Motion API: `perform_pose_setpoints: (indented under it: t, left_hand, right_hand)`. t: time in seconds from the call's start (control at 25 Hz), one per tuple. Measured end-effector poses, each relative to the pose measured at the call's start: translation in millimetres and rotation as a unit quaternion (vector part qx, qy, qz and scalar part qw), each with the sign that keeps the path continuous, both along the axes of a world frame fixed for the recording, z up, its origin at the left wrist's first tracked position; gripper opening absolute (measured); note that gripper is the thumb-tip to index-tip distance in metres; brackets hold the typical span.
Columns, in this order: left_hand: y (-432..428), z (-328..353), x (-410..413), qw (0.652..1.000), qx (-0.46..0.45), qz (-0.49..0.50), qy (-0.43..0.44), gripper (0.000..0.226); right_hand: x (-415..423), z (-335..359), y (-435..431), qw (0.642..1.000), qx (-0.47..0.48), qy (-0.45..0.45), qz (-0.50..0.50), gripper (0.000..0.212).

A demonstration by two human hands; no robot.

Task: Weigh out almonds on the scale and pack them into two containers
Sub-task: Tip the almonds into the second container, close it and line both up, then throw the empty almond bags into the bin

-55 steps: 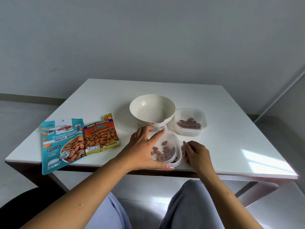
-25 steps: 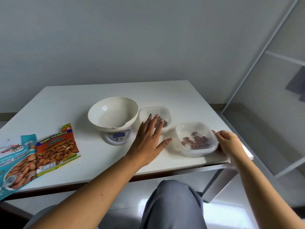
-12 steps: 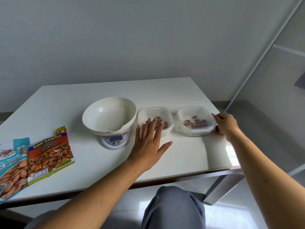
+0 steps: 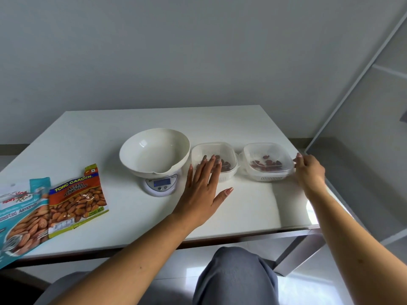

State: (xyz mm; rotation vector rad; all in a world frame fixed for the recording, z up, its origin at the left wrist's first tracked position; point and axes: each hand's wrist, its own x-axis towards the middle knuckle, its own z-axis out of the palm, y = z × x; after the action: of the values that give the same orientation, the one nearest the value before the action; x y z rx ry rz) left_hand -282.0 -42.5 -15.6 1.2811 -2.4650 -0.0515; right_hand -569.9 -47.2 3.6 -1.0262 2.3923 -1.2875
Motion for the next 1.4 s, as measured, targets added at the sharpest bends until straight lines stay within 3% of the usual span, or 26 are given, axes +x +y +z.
perform_pose_setpoints:
  t: [0.12,0.24,0.36,0.6,0.68,0.76,0.88,0.96,1.08,1.24,1.32,1.4]
  left_hand:
    - [6.5,3.3,15.8,0.999,-0.002,-0.014,0.040,0.078]
    - [16.0,13.9,36.9,0.995,-0.027,-0.028,0.095,0.066]
    - [28.5,30.1,69.3,0.985,-0.056,-0.016,0.164,0.055]
    - [52.0,51.4,171.1,0.936,-0.168,0.107,0.290,0.026]
    - [50.9,47.0,219.6,0.912,-0.191,0.206,0.298,0.022]
    - [47.8,35.3,269.4,0.876,-0.177,0.346,0.285,0.025]
    - [50.1,14.8,328.8,0.796,-0.072,0.546,0.249,0.046]
    - [55.4,4.2,348.5,0.758,0.026,0.611,0.227,0.065]
    - [65.1,-12.6,361.1,0.746,0.059,0.605,0.271,0.071]
    - [78.3,-25.4,370.1,0.721,0.018,0.538,0.435,0.056]
    - [89.2,-30.3,375.5,0.686,0.038,0.508,0.519,0.046]
    - [106.5,-29.4,374.2,0.632,0.069,0.464,0.617,0.041]
  right_hand:
    - [24.2,9.1,16.8,0.993,-0.068,0.090,-0.039,0.028]
    - [59.6,27.1,23.7,0.977,-0.157,0.146,-0.009,0.021]
    - [111.3,40.0,16.6,0.950,-0.230,0.177,0.116,0.018]
    - [269.2,56.3,20.7,0.882,-0.267,0.121,0.369,0.017]
    - [322.4,50.7,25.6,0.858,-0.236,0.131,0.437,0.013]
    - [366.4,34.4,23.0,0.843,-0.145,0.126,0.502,0.019]
    - [409.9,7.3,8.4,0.850,0.037,0.120,0.511,0.046]
    - [424.9,-1.3,1.9,0.866,0.056,0.140,0.477,0.056]
    - [448.1,-7.3,3.0,0.866,0.045,0.123,0.483,0.064]
    - [461.0,-3.2,14.2,0.855,0.034,-0.036,0.517,0.069]
    - [468.0,1.9,25.1,0.825,0.050,-0.090,0.555,0.071]
    - [482.2,2.9,36.1,0.806,0.064,-0.082,0.582,0.067]
